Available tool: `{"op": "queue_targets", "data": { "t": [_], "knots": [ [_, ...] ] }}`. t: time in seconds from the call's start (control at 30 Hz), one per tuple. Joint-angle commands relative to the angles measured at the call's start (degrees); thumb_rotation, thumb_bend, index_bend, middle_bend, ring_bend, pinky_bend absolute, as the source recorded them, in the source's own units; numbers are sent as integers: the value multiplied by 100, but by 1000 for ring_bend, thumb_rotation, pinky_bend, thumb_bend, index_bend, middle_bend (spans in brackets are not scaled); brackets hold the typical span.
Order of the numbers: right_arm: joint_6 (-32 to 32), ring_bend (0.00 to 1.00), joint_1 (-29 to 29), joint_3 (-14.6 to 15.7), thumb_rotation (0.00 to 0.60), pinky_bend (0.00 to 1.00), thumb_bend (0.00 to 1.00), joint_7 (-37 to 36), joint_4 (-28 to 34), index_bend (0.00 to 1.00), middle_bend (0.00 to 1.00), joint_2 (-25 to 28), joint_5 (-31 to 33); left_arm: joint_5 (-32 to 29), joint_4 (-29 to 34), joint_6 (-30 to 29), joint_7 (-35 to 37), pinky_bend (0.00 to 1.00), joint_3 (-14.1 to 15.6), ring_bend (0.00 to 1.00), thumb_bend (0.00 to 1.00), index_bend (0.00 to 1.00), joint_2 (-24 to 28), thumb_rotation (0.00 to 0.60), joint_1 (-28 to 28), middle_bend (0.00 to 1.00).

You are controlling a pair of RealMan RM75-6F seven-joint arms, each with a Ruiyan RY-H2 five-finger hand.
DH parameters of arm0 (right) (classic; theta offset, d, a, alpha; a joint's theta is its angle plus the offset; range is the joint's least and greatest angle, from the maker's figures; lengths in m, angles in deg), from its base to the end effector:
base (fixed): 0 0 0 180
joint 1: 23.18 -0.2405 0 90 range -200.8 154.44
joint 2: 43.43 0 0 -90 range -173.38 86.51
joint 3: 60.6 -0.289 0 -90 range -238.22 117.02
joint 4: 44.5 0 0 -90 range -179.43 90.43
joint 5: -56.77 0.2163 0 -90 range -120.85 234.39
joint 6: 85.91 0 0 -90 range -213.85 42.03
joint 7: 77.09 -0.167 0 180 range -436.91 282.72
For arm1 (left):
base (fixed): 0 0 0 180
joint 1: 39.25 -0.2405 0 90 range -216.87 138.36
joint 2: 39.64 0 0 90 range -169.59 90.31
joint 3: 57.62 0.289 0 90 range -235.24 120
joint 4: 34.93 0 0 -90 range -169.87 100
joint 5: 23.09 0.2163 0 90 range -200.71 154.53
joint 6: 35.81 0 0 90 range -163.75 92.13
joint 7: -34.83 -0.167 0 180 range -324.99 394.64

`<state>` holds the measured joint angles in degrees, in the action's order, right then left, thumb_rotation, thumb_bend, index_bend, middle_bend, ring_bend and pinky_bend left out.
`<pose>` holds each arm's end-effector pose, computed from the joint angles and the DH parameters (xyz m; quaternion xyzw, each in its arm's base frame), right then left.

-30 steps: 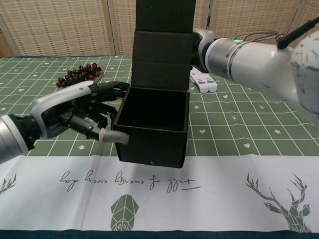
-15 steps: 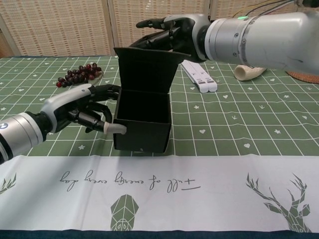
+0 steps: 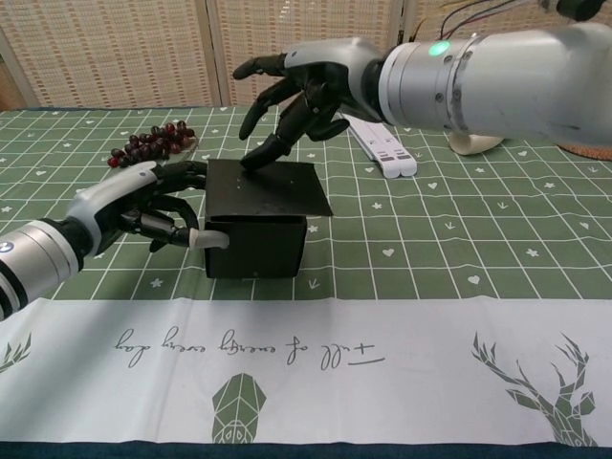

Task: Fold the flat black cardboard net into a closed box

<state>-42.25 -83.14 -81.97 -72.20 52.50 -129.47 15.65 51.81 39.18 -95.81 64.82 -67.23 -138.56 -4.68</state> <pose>-0.0070 -0.4044 -0.0296 0.6728 -0.5594 0.4434 0.1942 -0.1949 0.3578 -0.0704 -0.5227 -0.6240 -0.5292 0.2394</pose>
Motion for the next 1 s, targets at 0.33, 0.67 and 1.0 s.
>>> {"op": "queue_targets", "data": {
  "t": [0.33, 0.67, 1.0],
  "knots": [
    [952, 607, -444, 620, 600, 1000, 0, 1480, -592, 70, 321, -770, -448, -488, 138, -54, -703, 780, -210, 535, 95, 170, -180, 600, -169, 287],
    [969, 607, -519, 645, 600, 1000, 0, 1837, -829, 70, 302, -988, -442, -509, 651, 398, -699, 746, -156, 489, 95, 0, 327, 600, -173, 20],
    [1010, 607, -526, 872, 600, 1000, 0, 2309, -757, 70, 287, -988, -563, -597, 846, 474, -1189, 743, -121, 470, 95, 0, 689, 600, -197, 0]
  ]
}}
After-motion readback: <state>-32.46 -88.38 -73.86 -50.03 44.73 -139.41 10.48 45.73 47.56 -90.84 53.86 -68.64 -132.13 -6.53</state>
